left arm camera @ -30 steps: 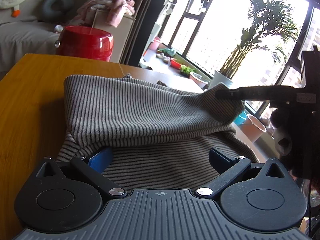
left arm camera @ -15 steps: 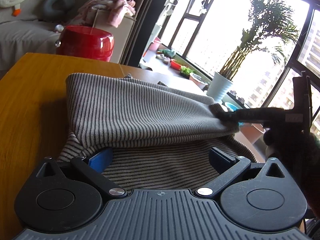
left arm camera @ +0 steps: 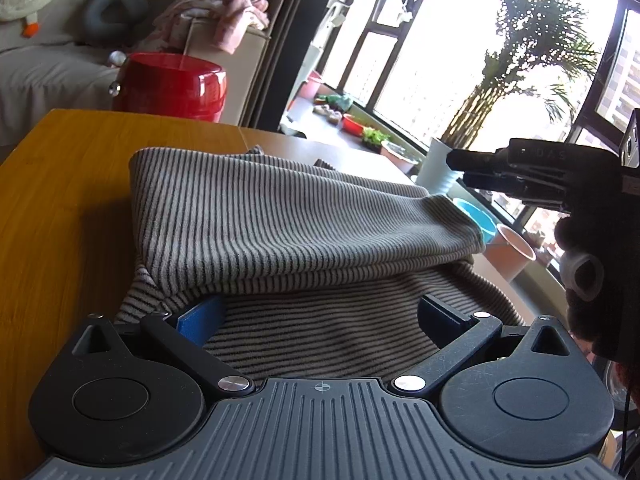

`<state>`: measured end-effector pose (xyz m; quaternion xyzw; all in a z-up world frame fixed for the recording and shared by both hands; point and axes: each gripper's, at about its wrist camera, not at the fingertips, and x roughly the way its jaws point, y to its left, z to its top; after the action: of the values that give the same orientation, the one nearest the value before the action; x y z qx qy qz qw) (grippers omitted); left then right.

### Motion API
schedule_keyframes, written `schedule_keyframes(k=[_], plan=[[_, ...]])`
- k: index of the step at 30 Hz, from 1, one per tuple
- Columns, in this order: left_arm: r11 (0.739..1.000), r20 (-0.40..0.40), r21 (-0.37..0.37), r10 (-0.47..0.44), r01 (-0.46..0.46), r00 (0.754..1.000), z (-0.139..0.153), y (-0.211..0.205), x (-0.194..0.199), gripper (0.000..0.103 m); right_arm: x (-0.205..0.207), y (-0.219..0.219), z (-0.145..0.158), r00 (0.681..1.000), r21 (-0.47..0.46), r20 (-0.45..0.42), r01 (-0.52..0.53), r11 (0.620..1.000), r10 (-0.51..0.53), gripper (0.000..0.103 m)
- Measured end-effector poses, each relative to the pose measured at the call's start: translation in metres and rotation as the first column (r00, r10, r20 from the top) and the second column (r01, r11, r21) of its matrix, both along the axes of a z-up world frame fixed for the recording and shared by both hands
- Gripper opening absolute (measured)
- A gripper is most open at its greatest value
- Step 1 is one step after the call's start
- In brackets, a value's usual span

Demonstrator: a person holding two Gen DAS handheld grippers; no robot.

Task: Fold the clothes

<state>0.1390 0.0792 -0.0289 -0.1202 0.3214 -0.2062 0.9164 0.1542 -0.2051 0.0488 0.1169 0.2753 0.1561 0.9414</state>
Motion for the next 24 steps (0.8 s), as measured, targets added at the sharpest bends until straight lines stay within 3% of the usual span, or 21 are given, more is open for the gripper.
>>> schedule_keyframes(k=[3, 6, 10, 18, 21, 24], plan=[[1.0, -0.001, -0.003, -0.002, 0.002, 1.0, 0.0, 0.001, 0.001, 0.103, 0.007, 0.01, -0.03, 0.997, -0.039, -0.08, -0.008, 0.999, 0.005, 0.061], [1.0, -0.004, -0.021, -0.005, 0.005, 1.0, 0.0, 0.004, 0.002, 0.103, 0.001, 0.014, -0.052, 0.999, -0.089, -0.042, -0.029, 0.996, 0.025, 0.063], [0.999, -0.005, -0.042, -0.009, 0.009, 1.0, 0.003, 0.01, 0.002, 0.103, -0.003, 0.017, -0.051, 0.999, -0.104, -0.031, -0.041, 0.994, 0.037, 0.068], [0.997, 0.156, -0.073, 0.006, 0.005, 0.988, 0.044, 0.018, -0.005, 0.103, -0.003, 0.007, -0.052, 0.998, -0.025, -0.026, -0.053, 0.998, 0.053, 0.072], [0.999, 0.141, -0.048, 0.0, 0.007, 0.99, 0.044, 0.011, 0.017, 0.103, -0.003, 0.004, -0.052, 0.998, -0.001, -0.024, -0.053, 0.999, 0.053, 0.073], [0.998, 0.057, -0.053, 0.032, -0.029, 0.998, 0.024, 0.01, 0.043, 0.103, -0.004, 0.004, -0.052, 0.998, 0.003, -0.023, -0.053, 0.999, 0.053, 0.073]])
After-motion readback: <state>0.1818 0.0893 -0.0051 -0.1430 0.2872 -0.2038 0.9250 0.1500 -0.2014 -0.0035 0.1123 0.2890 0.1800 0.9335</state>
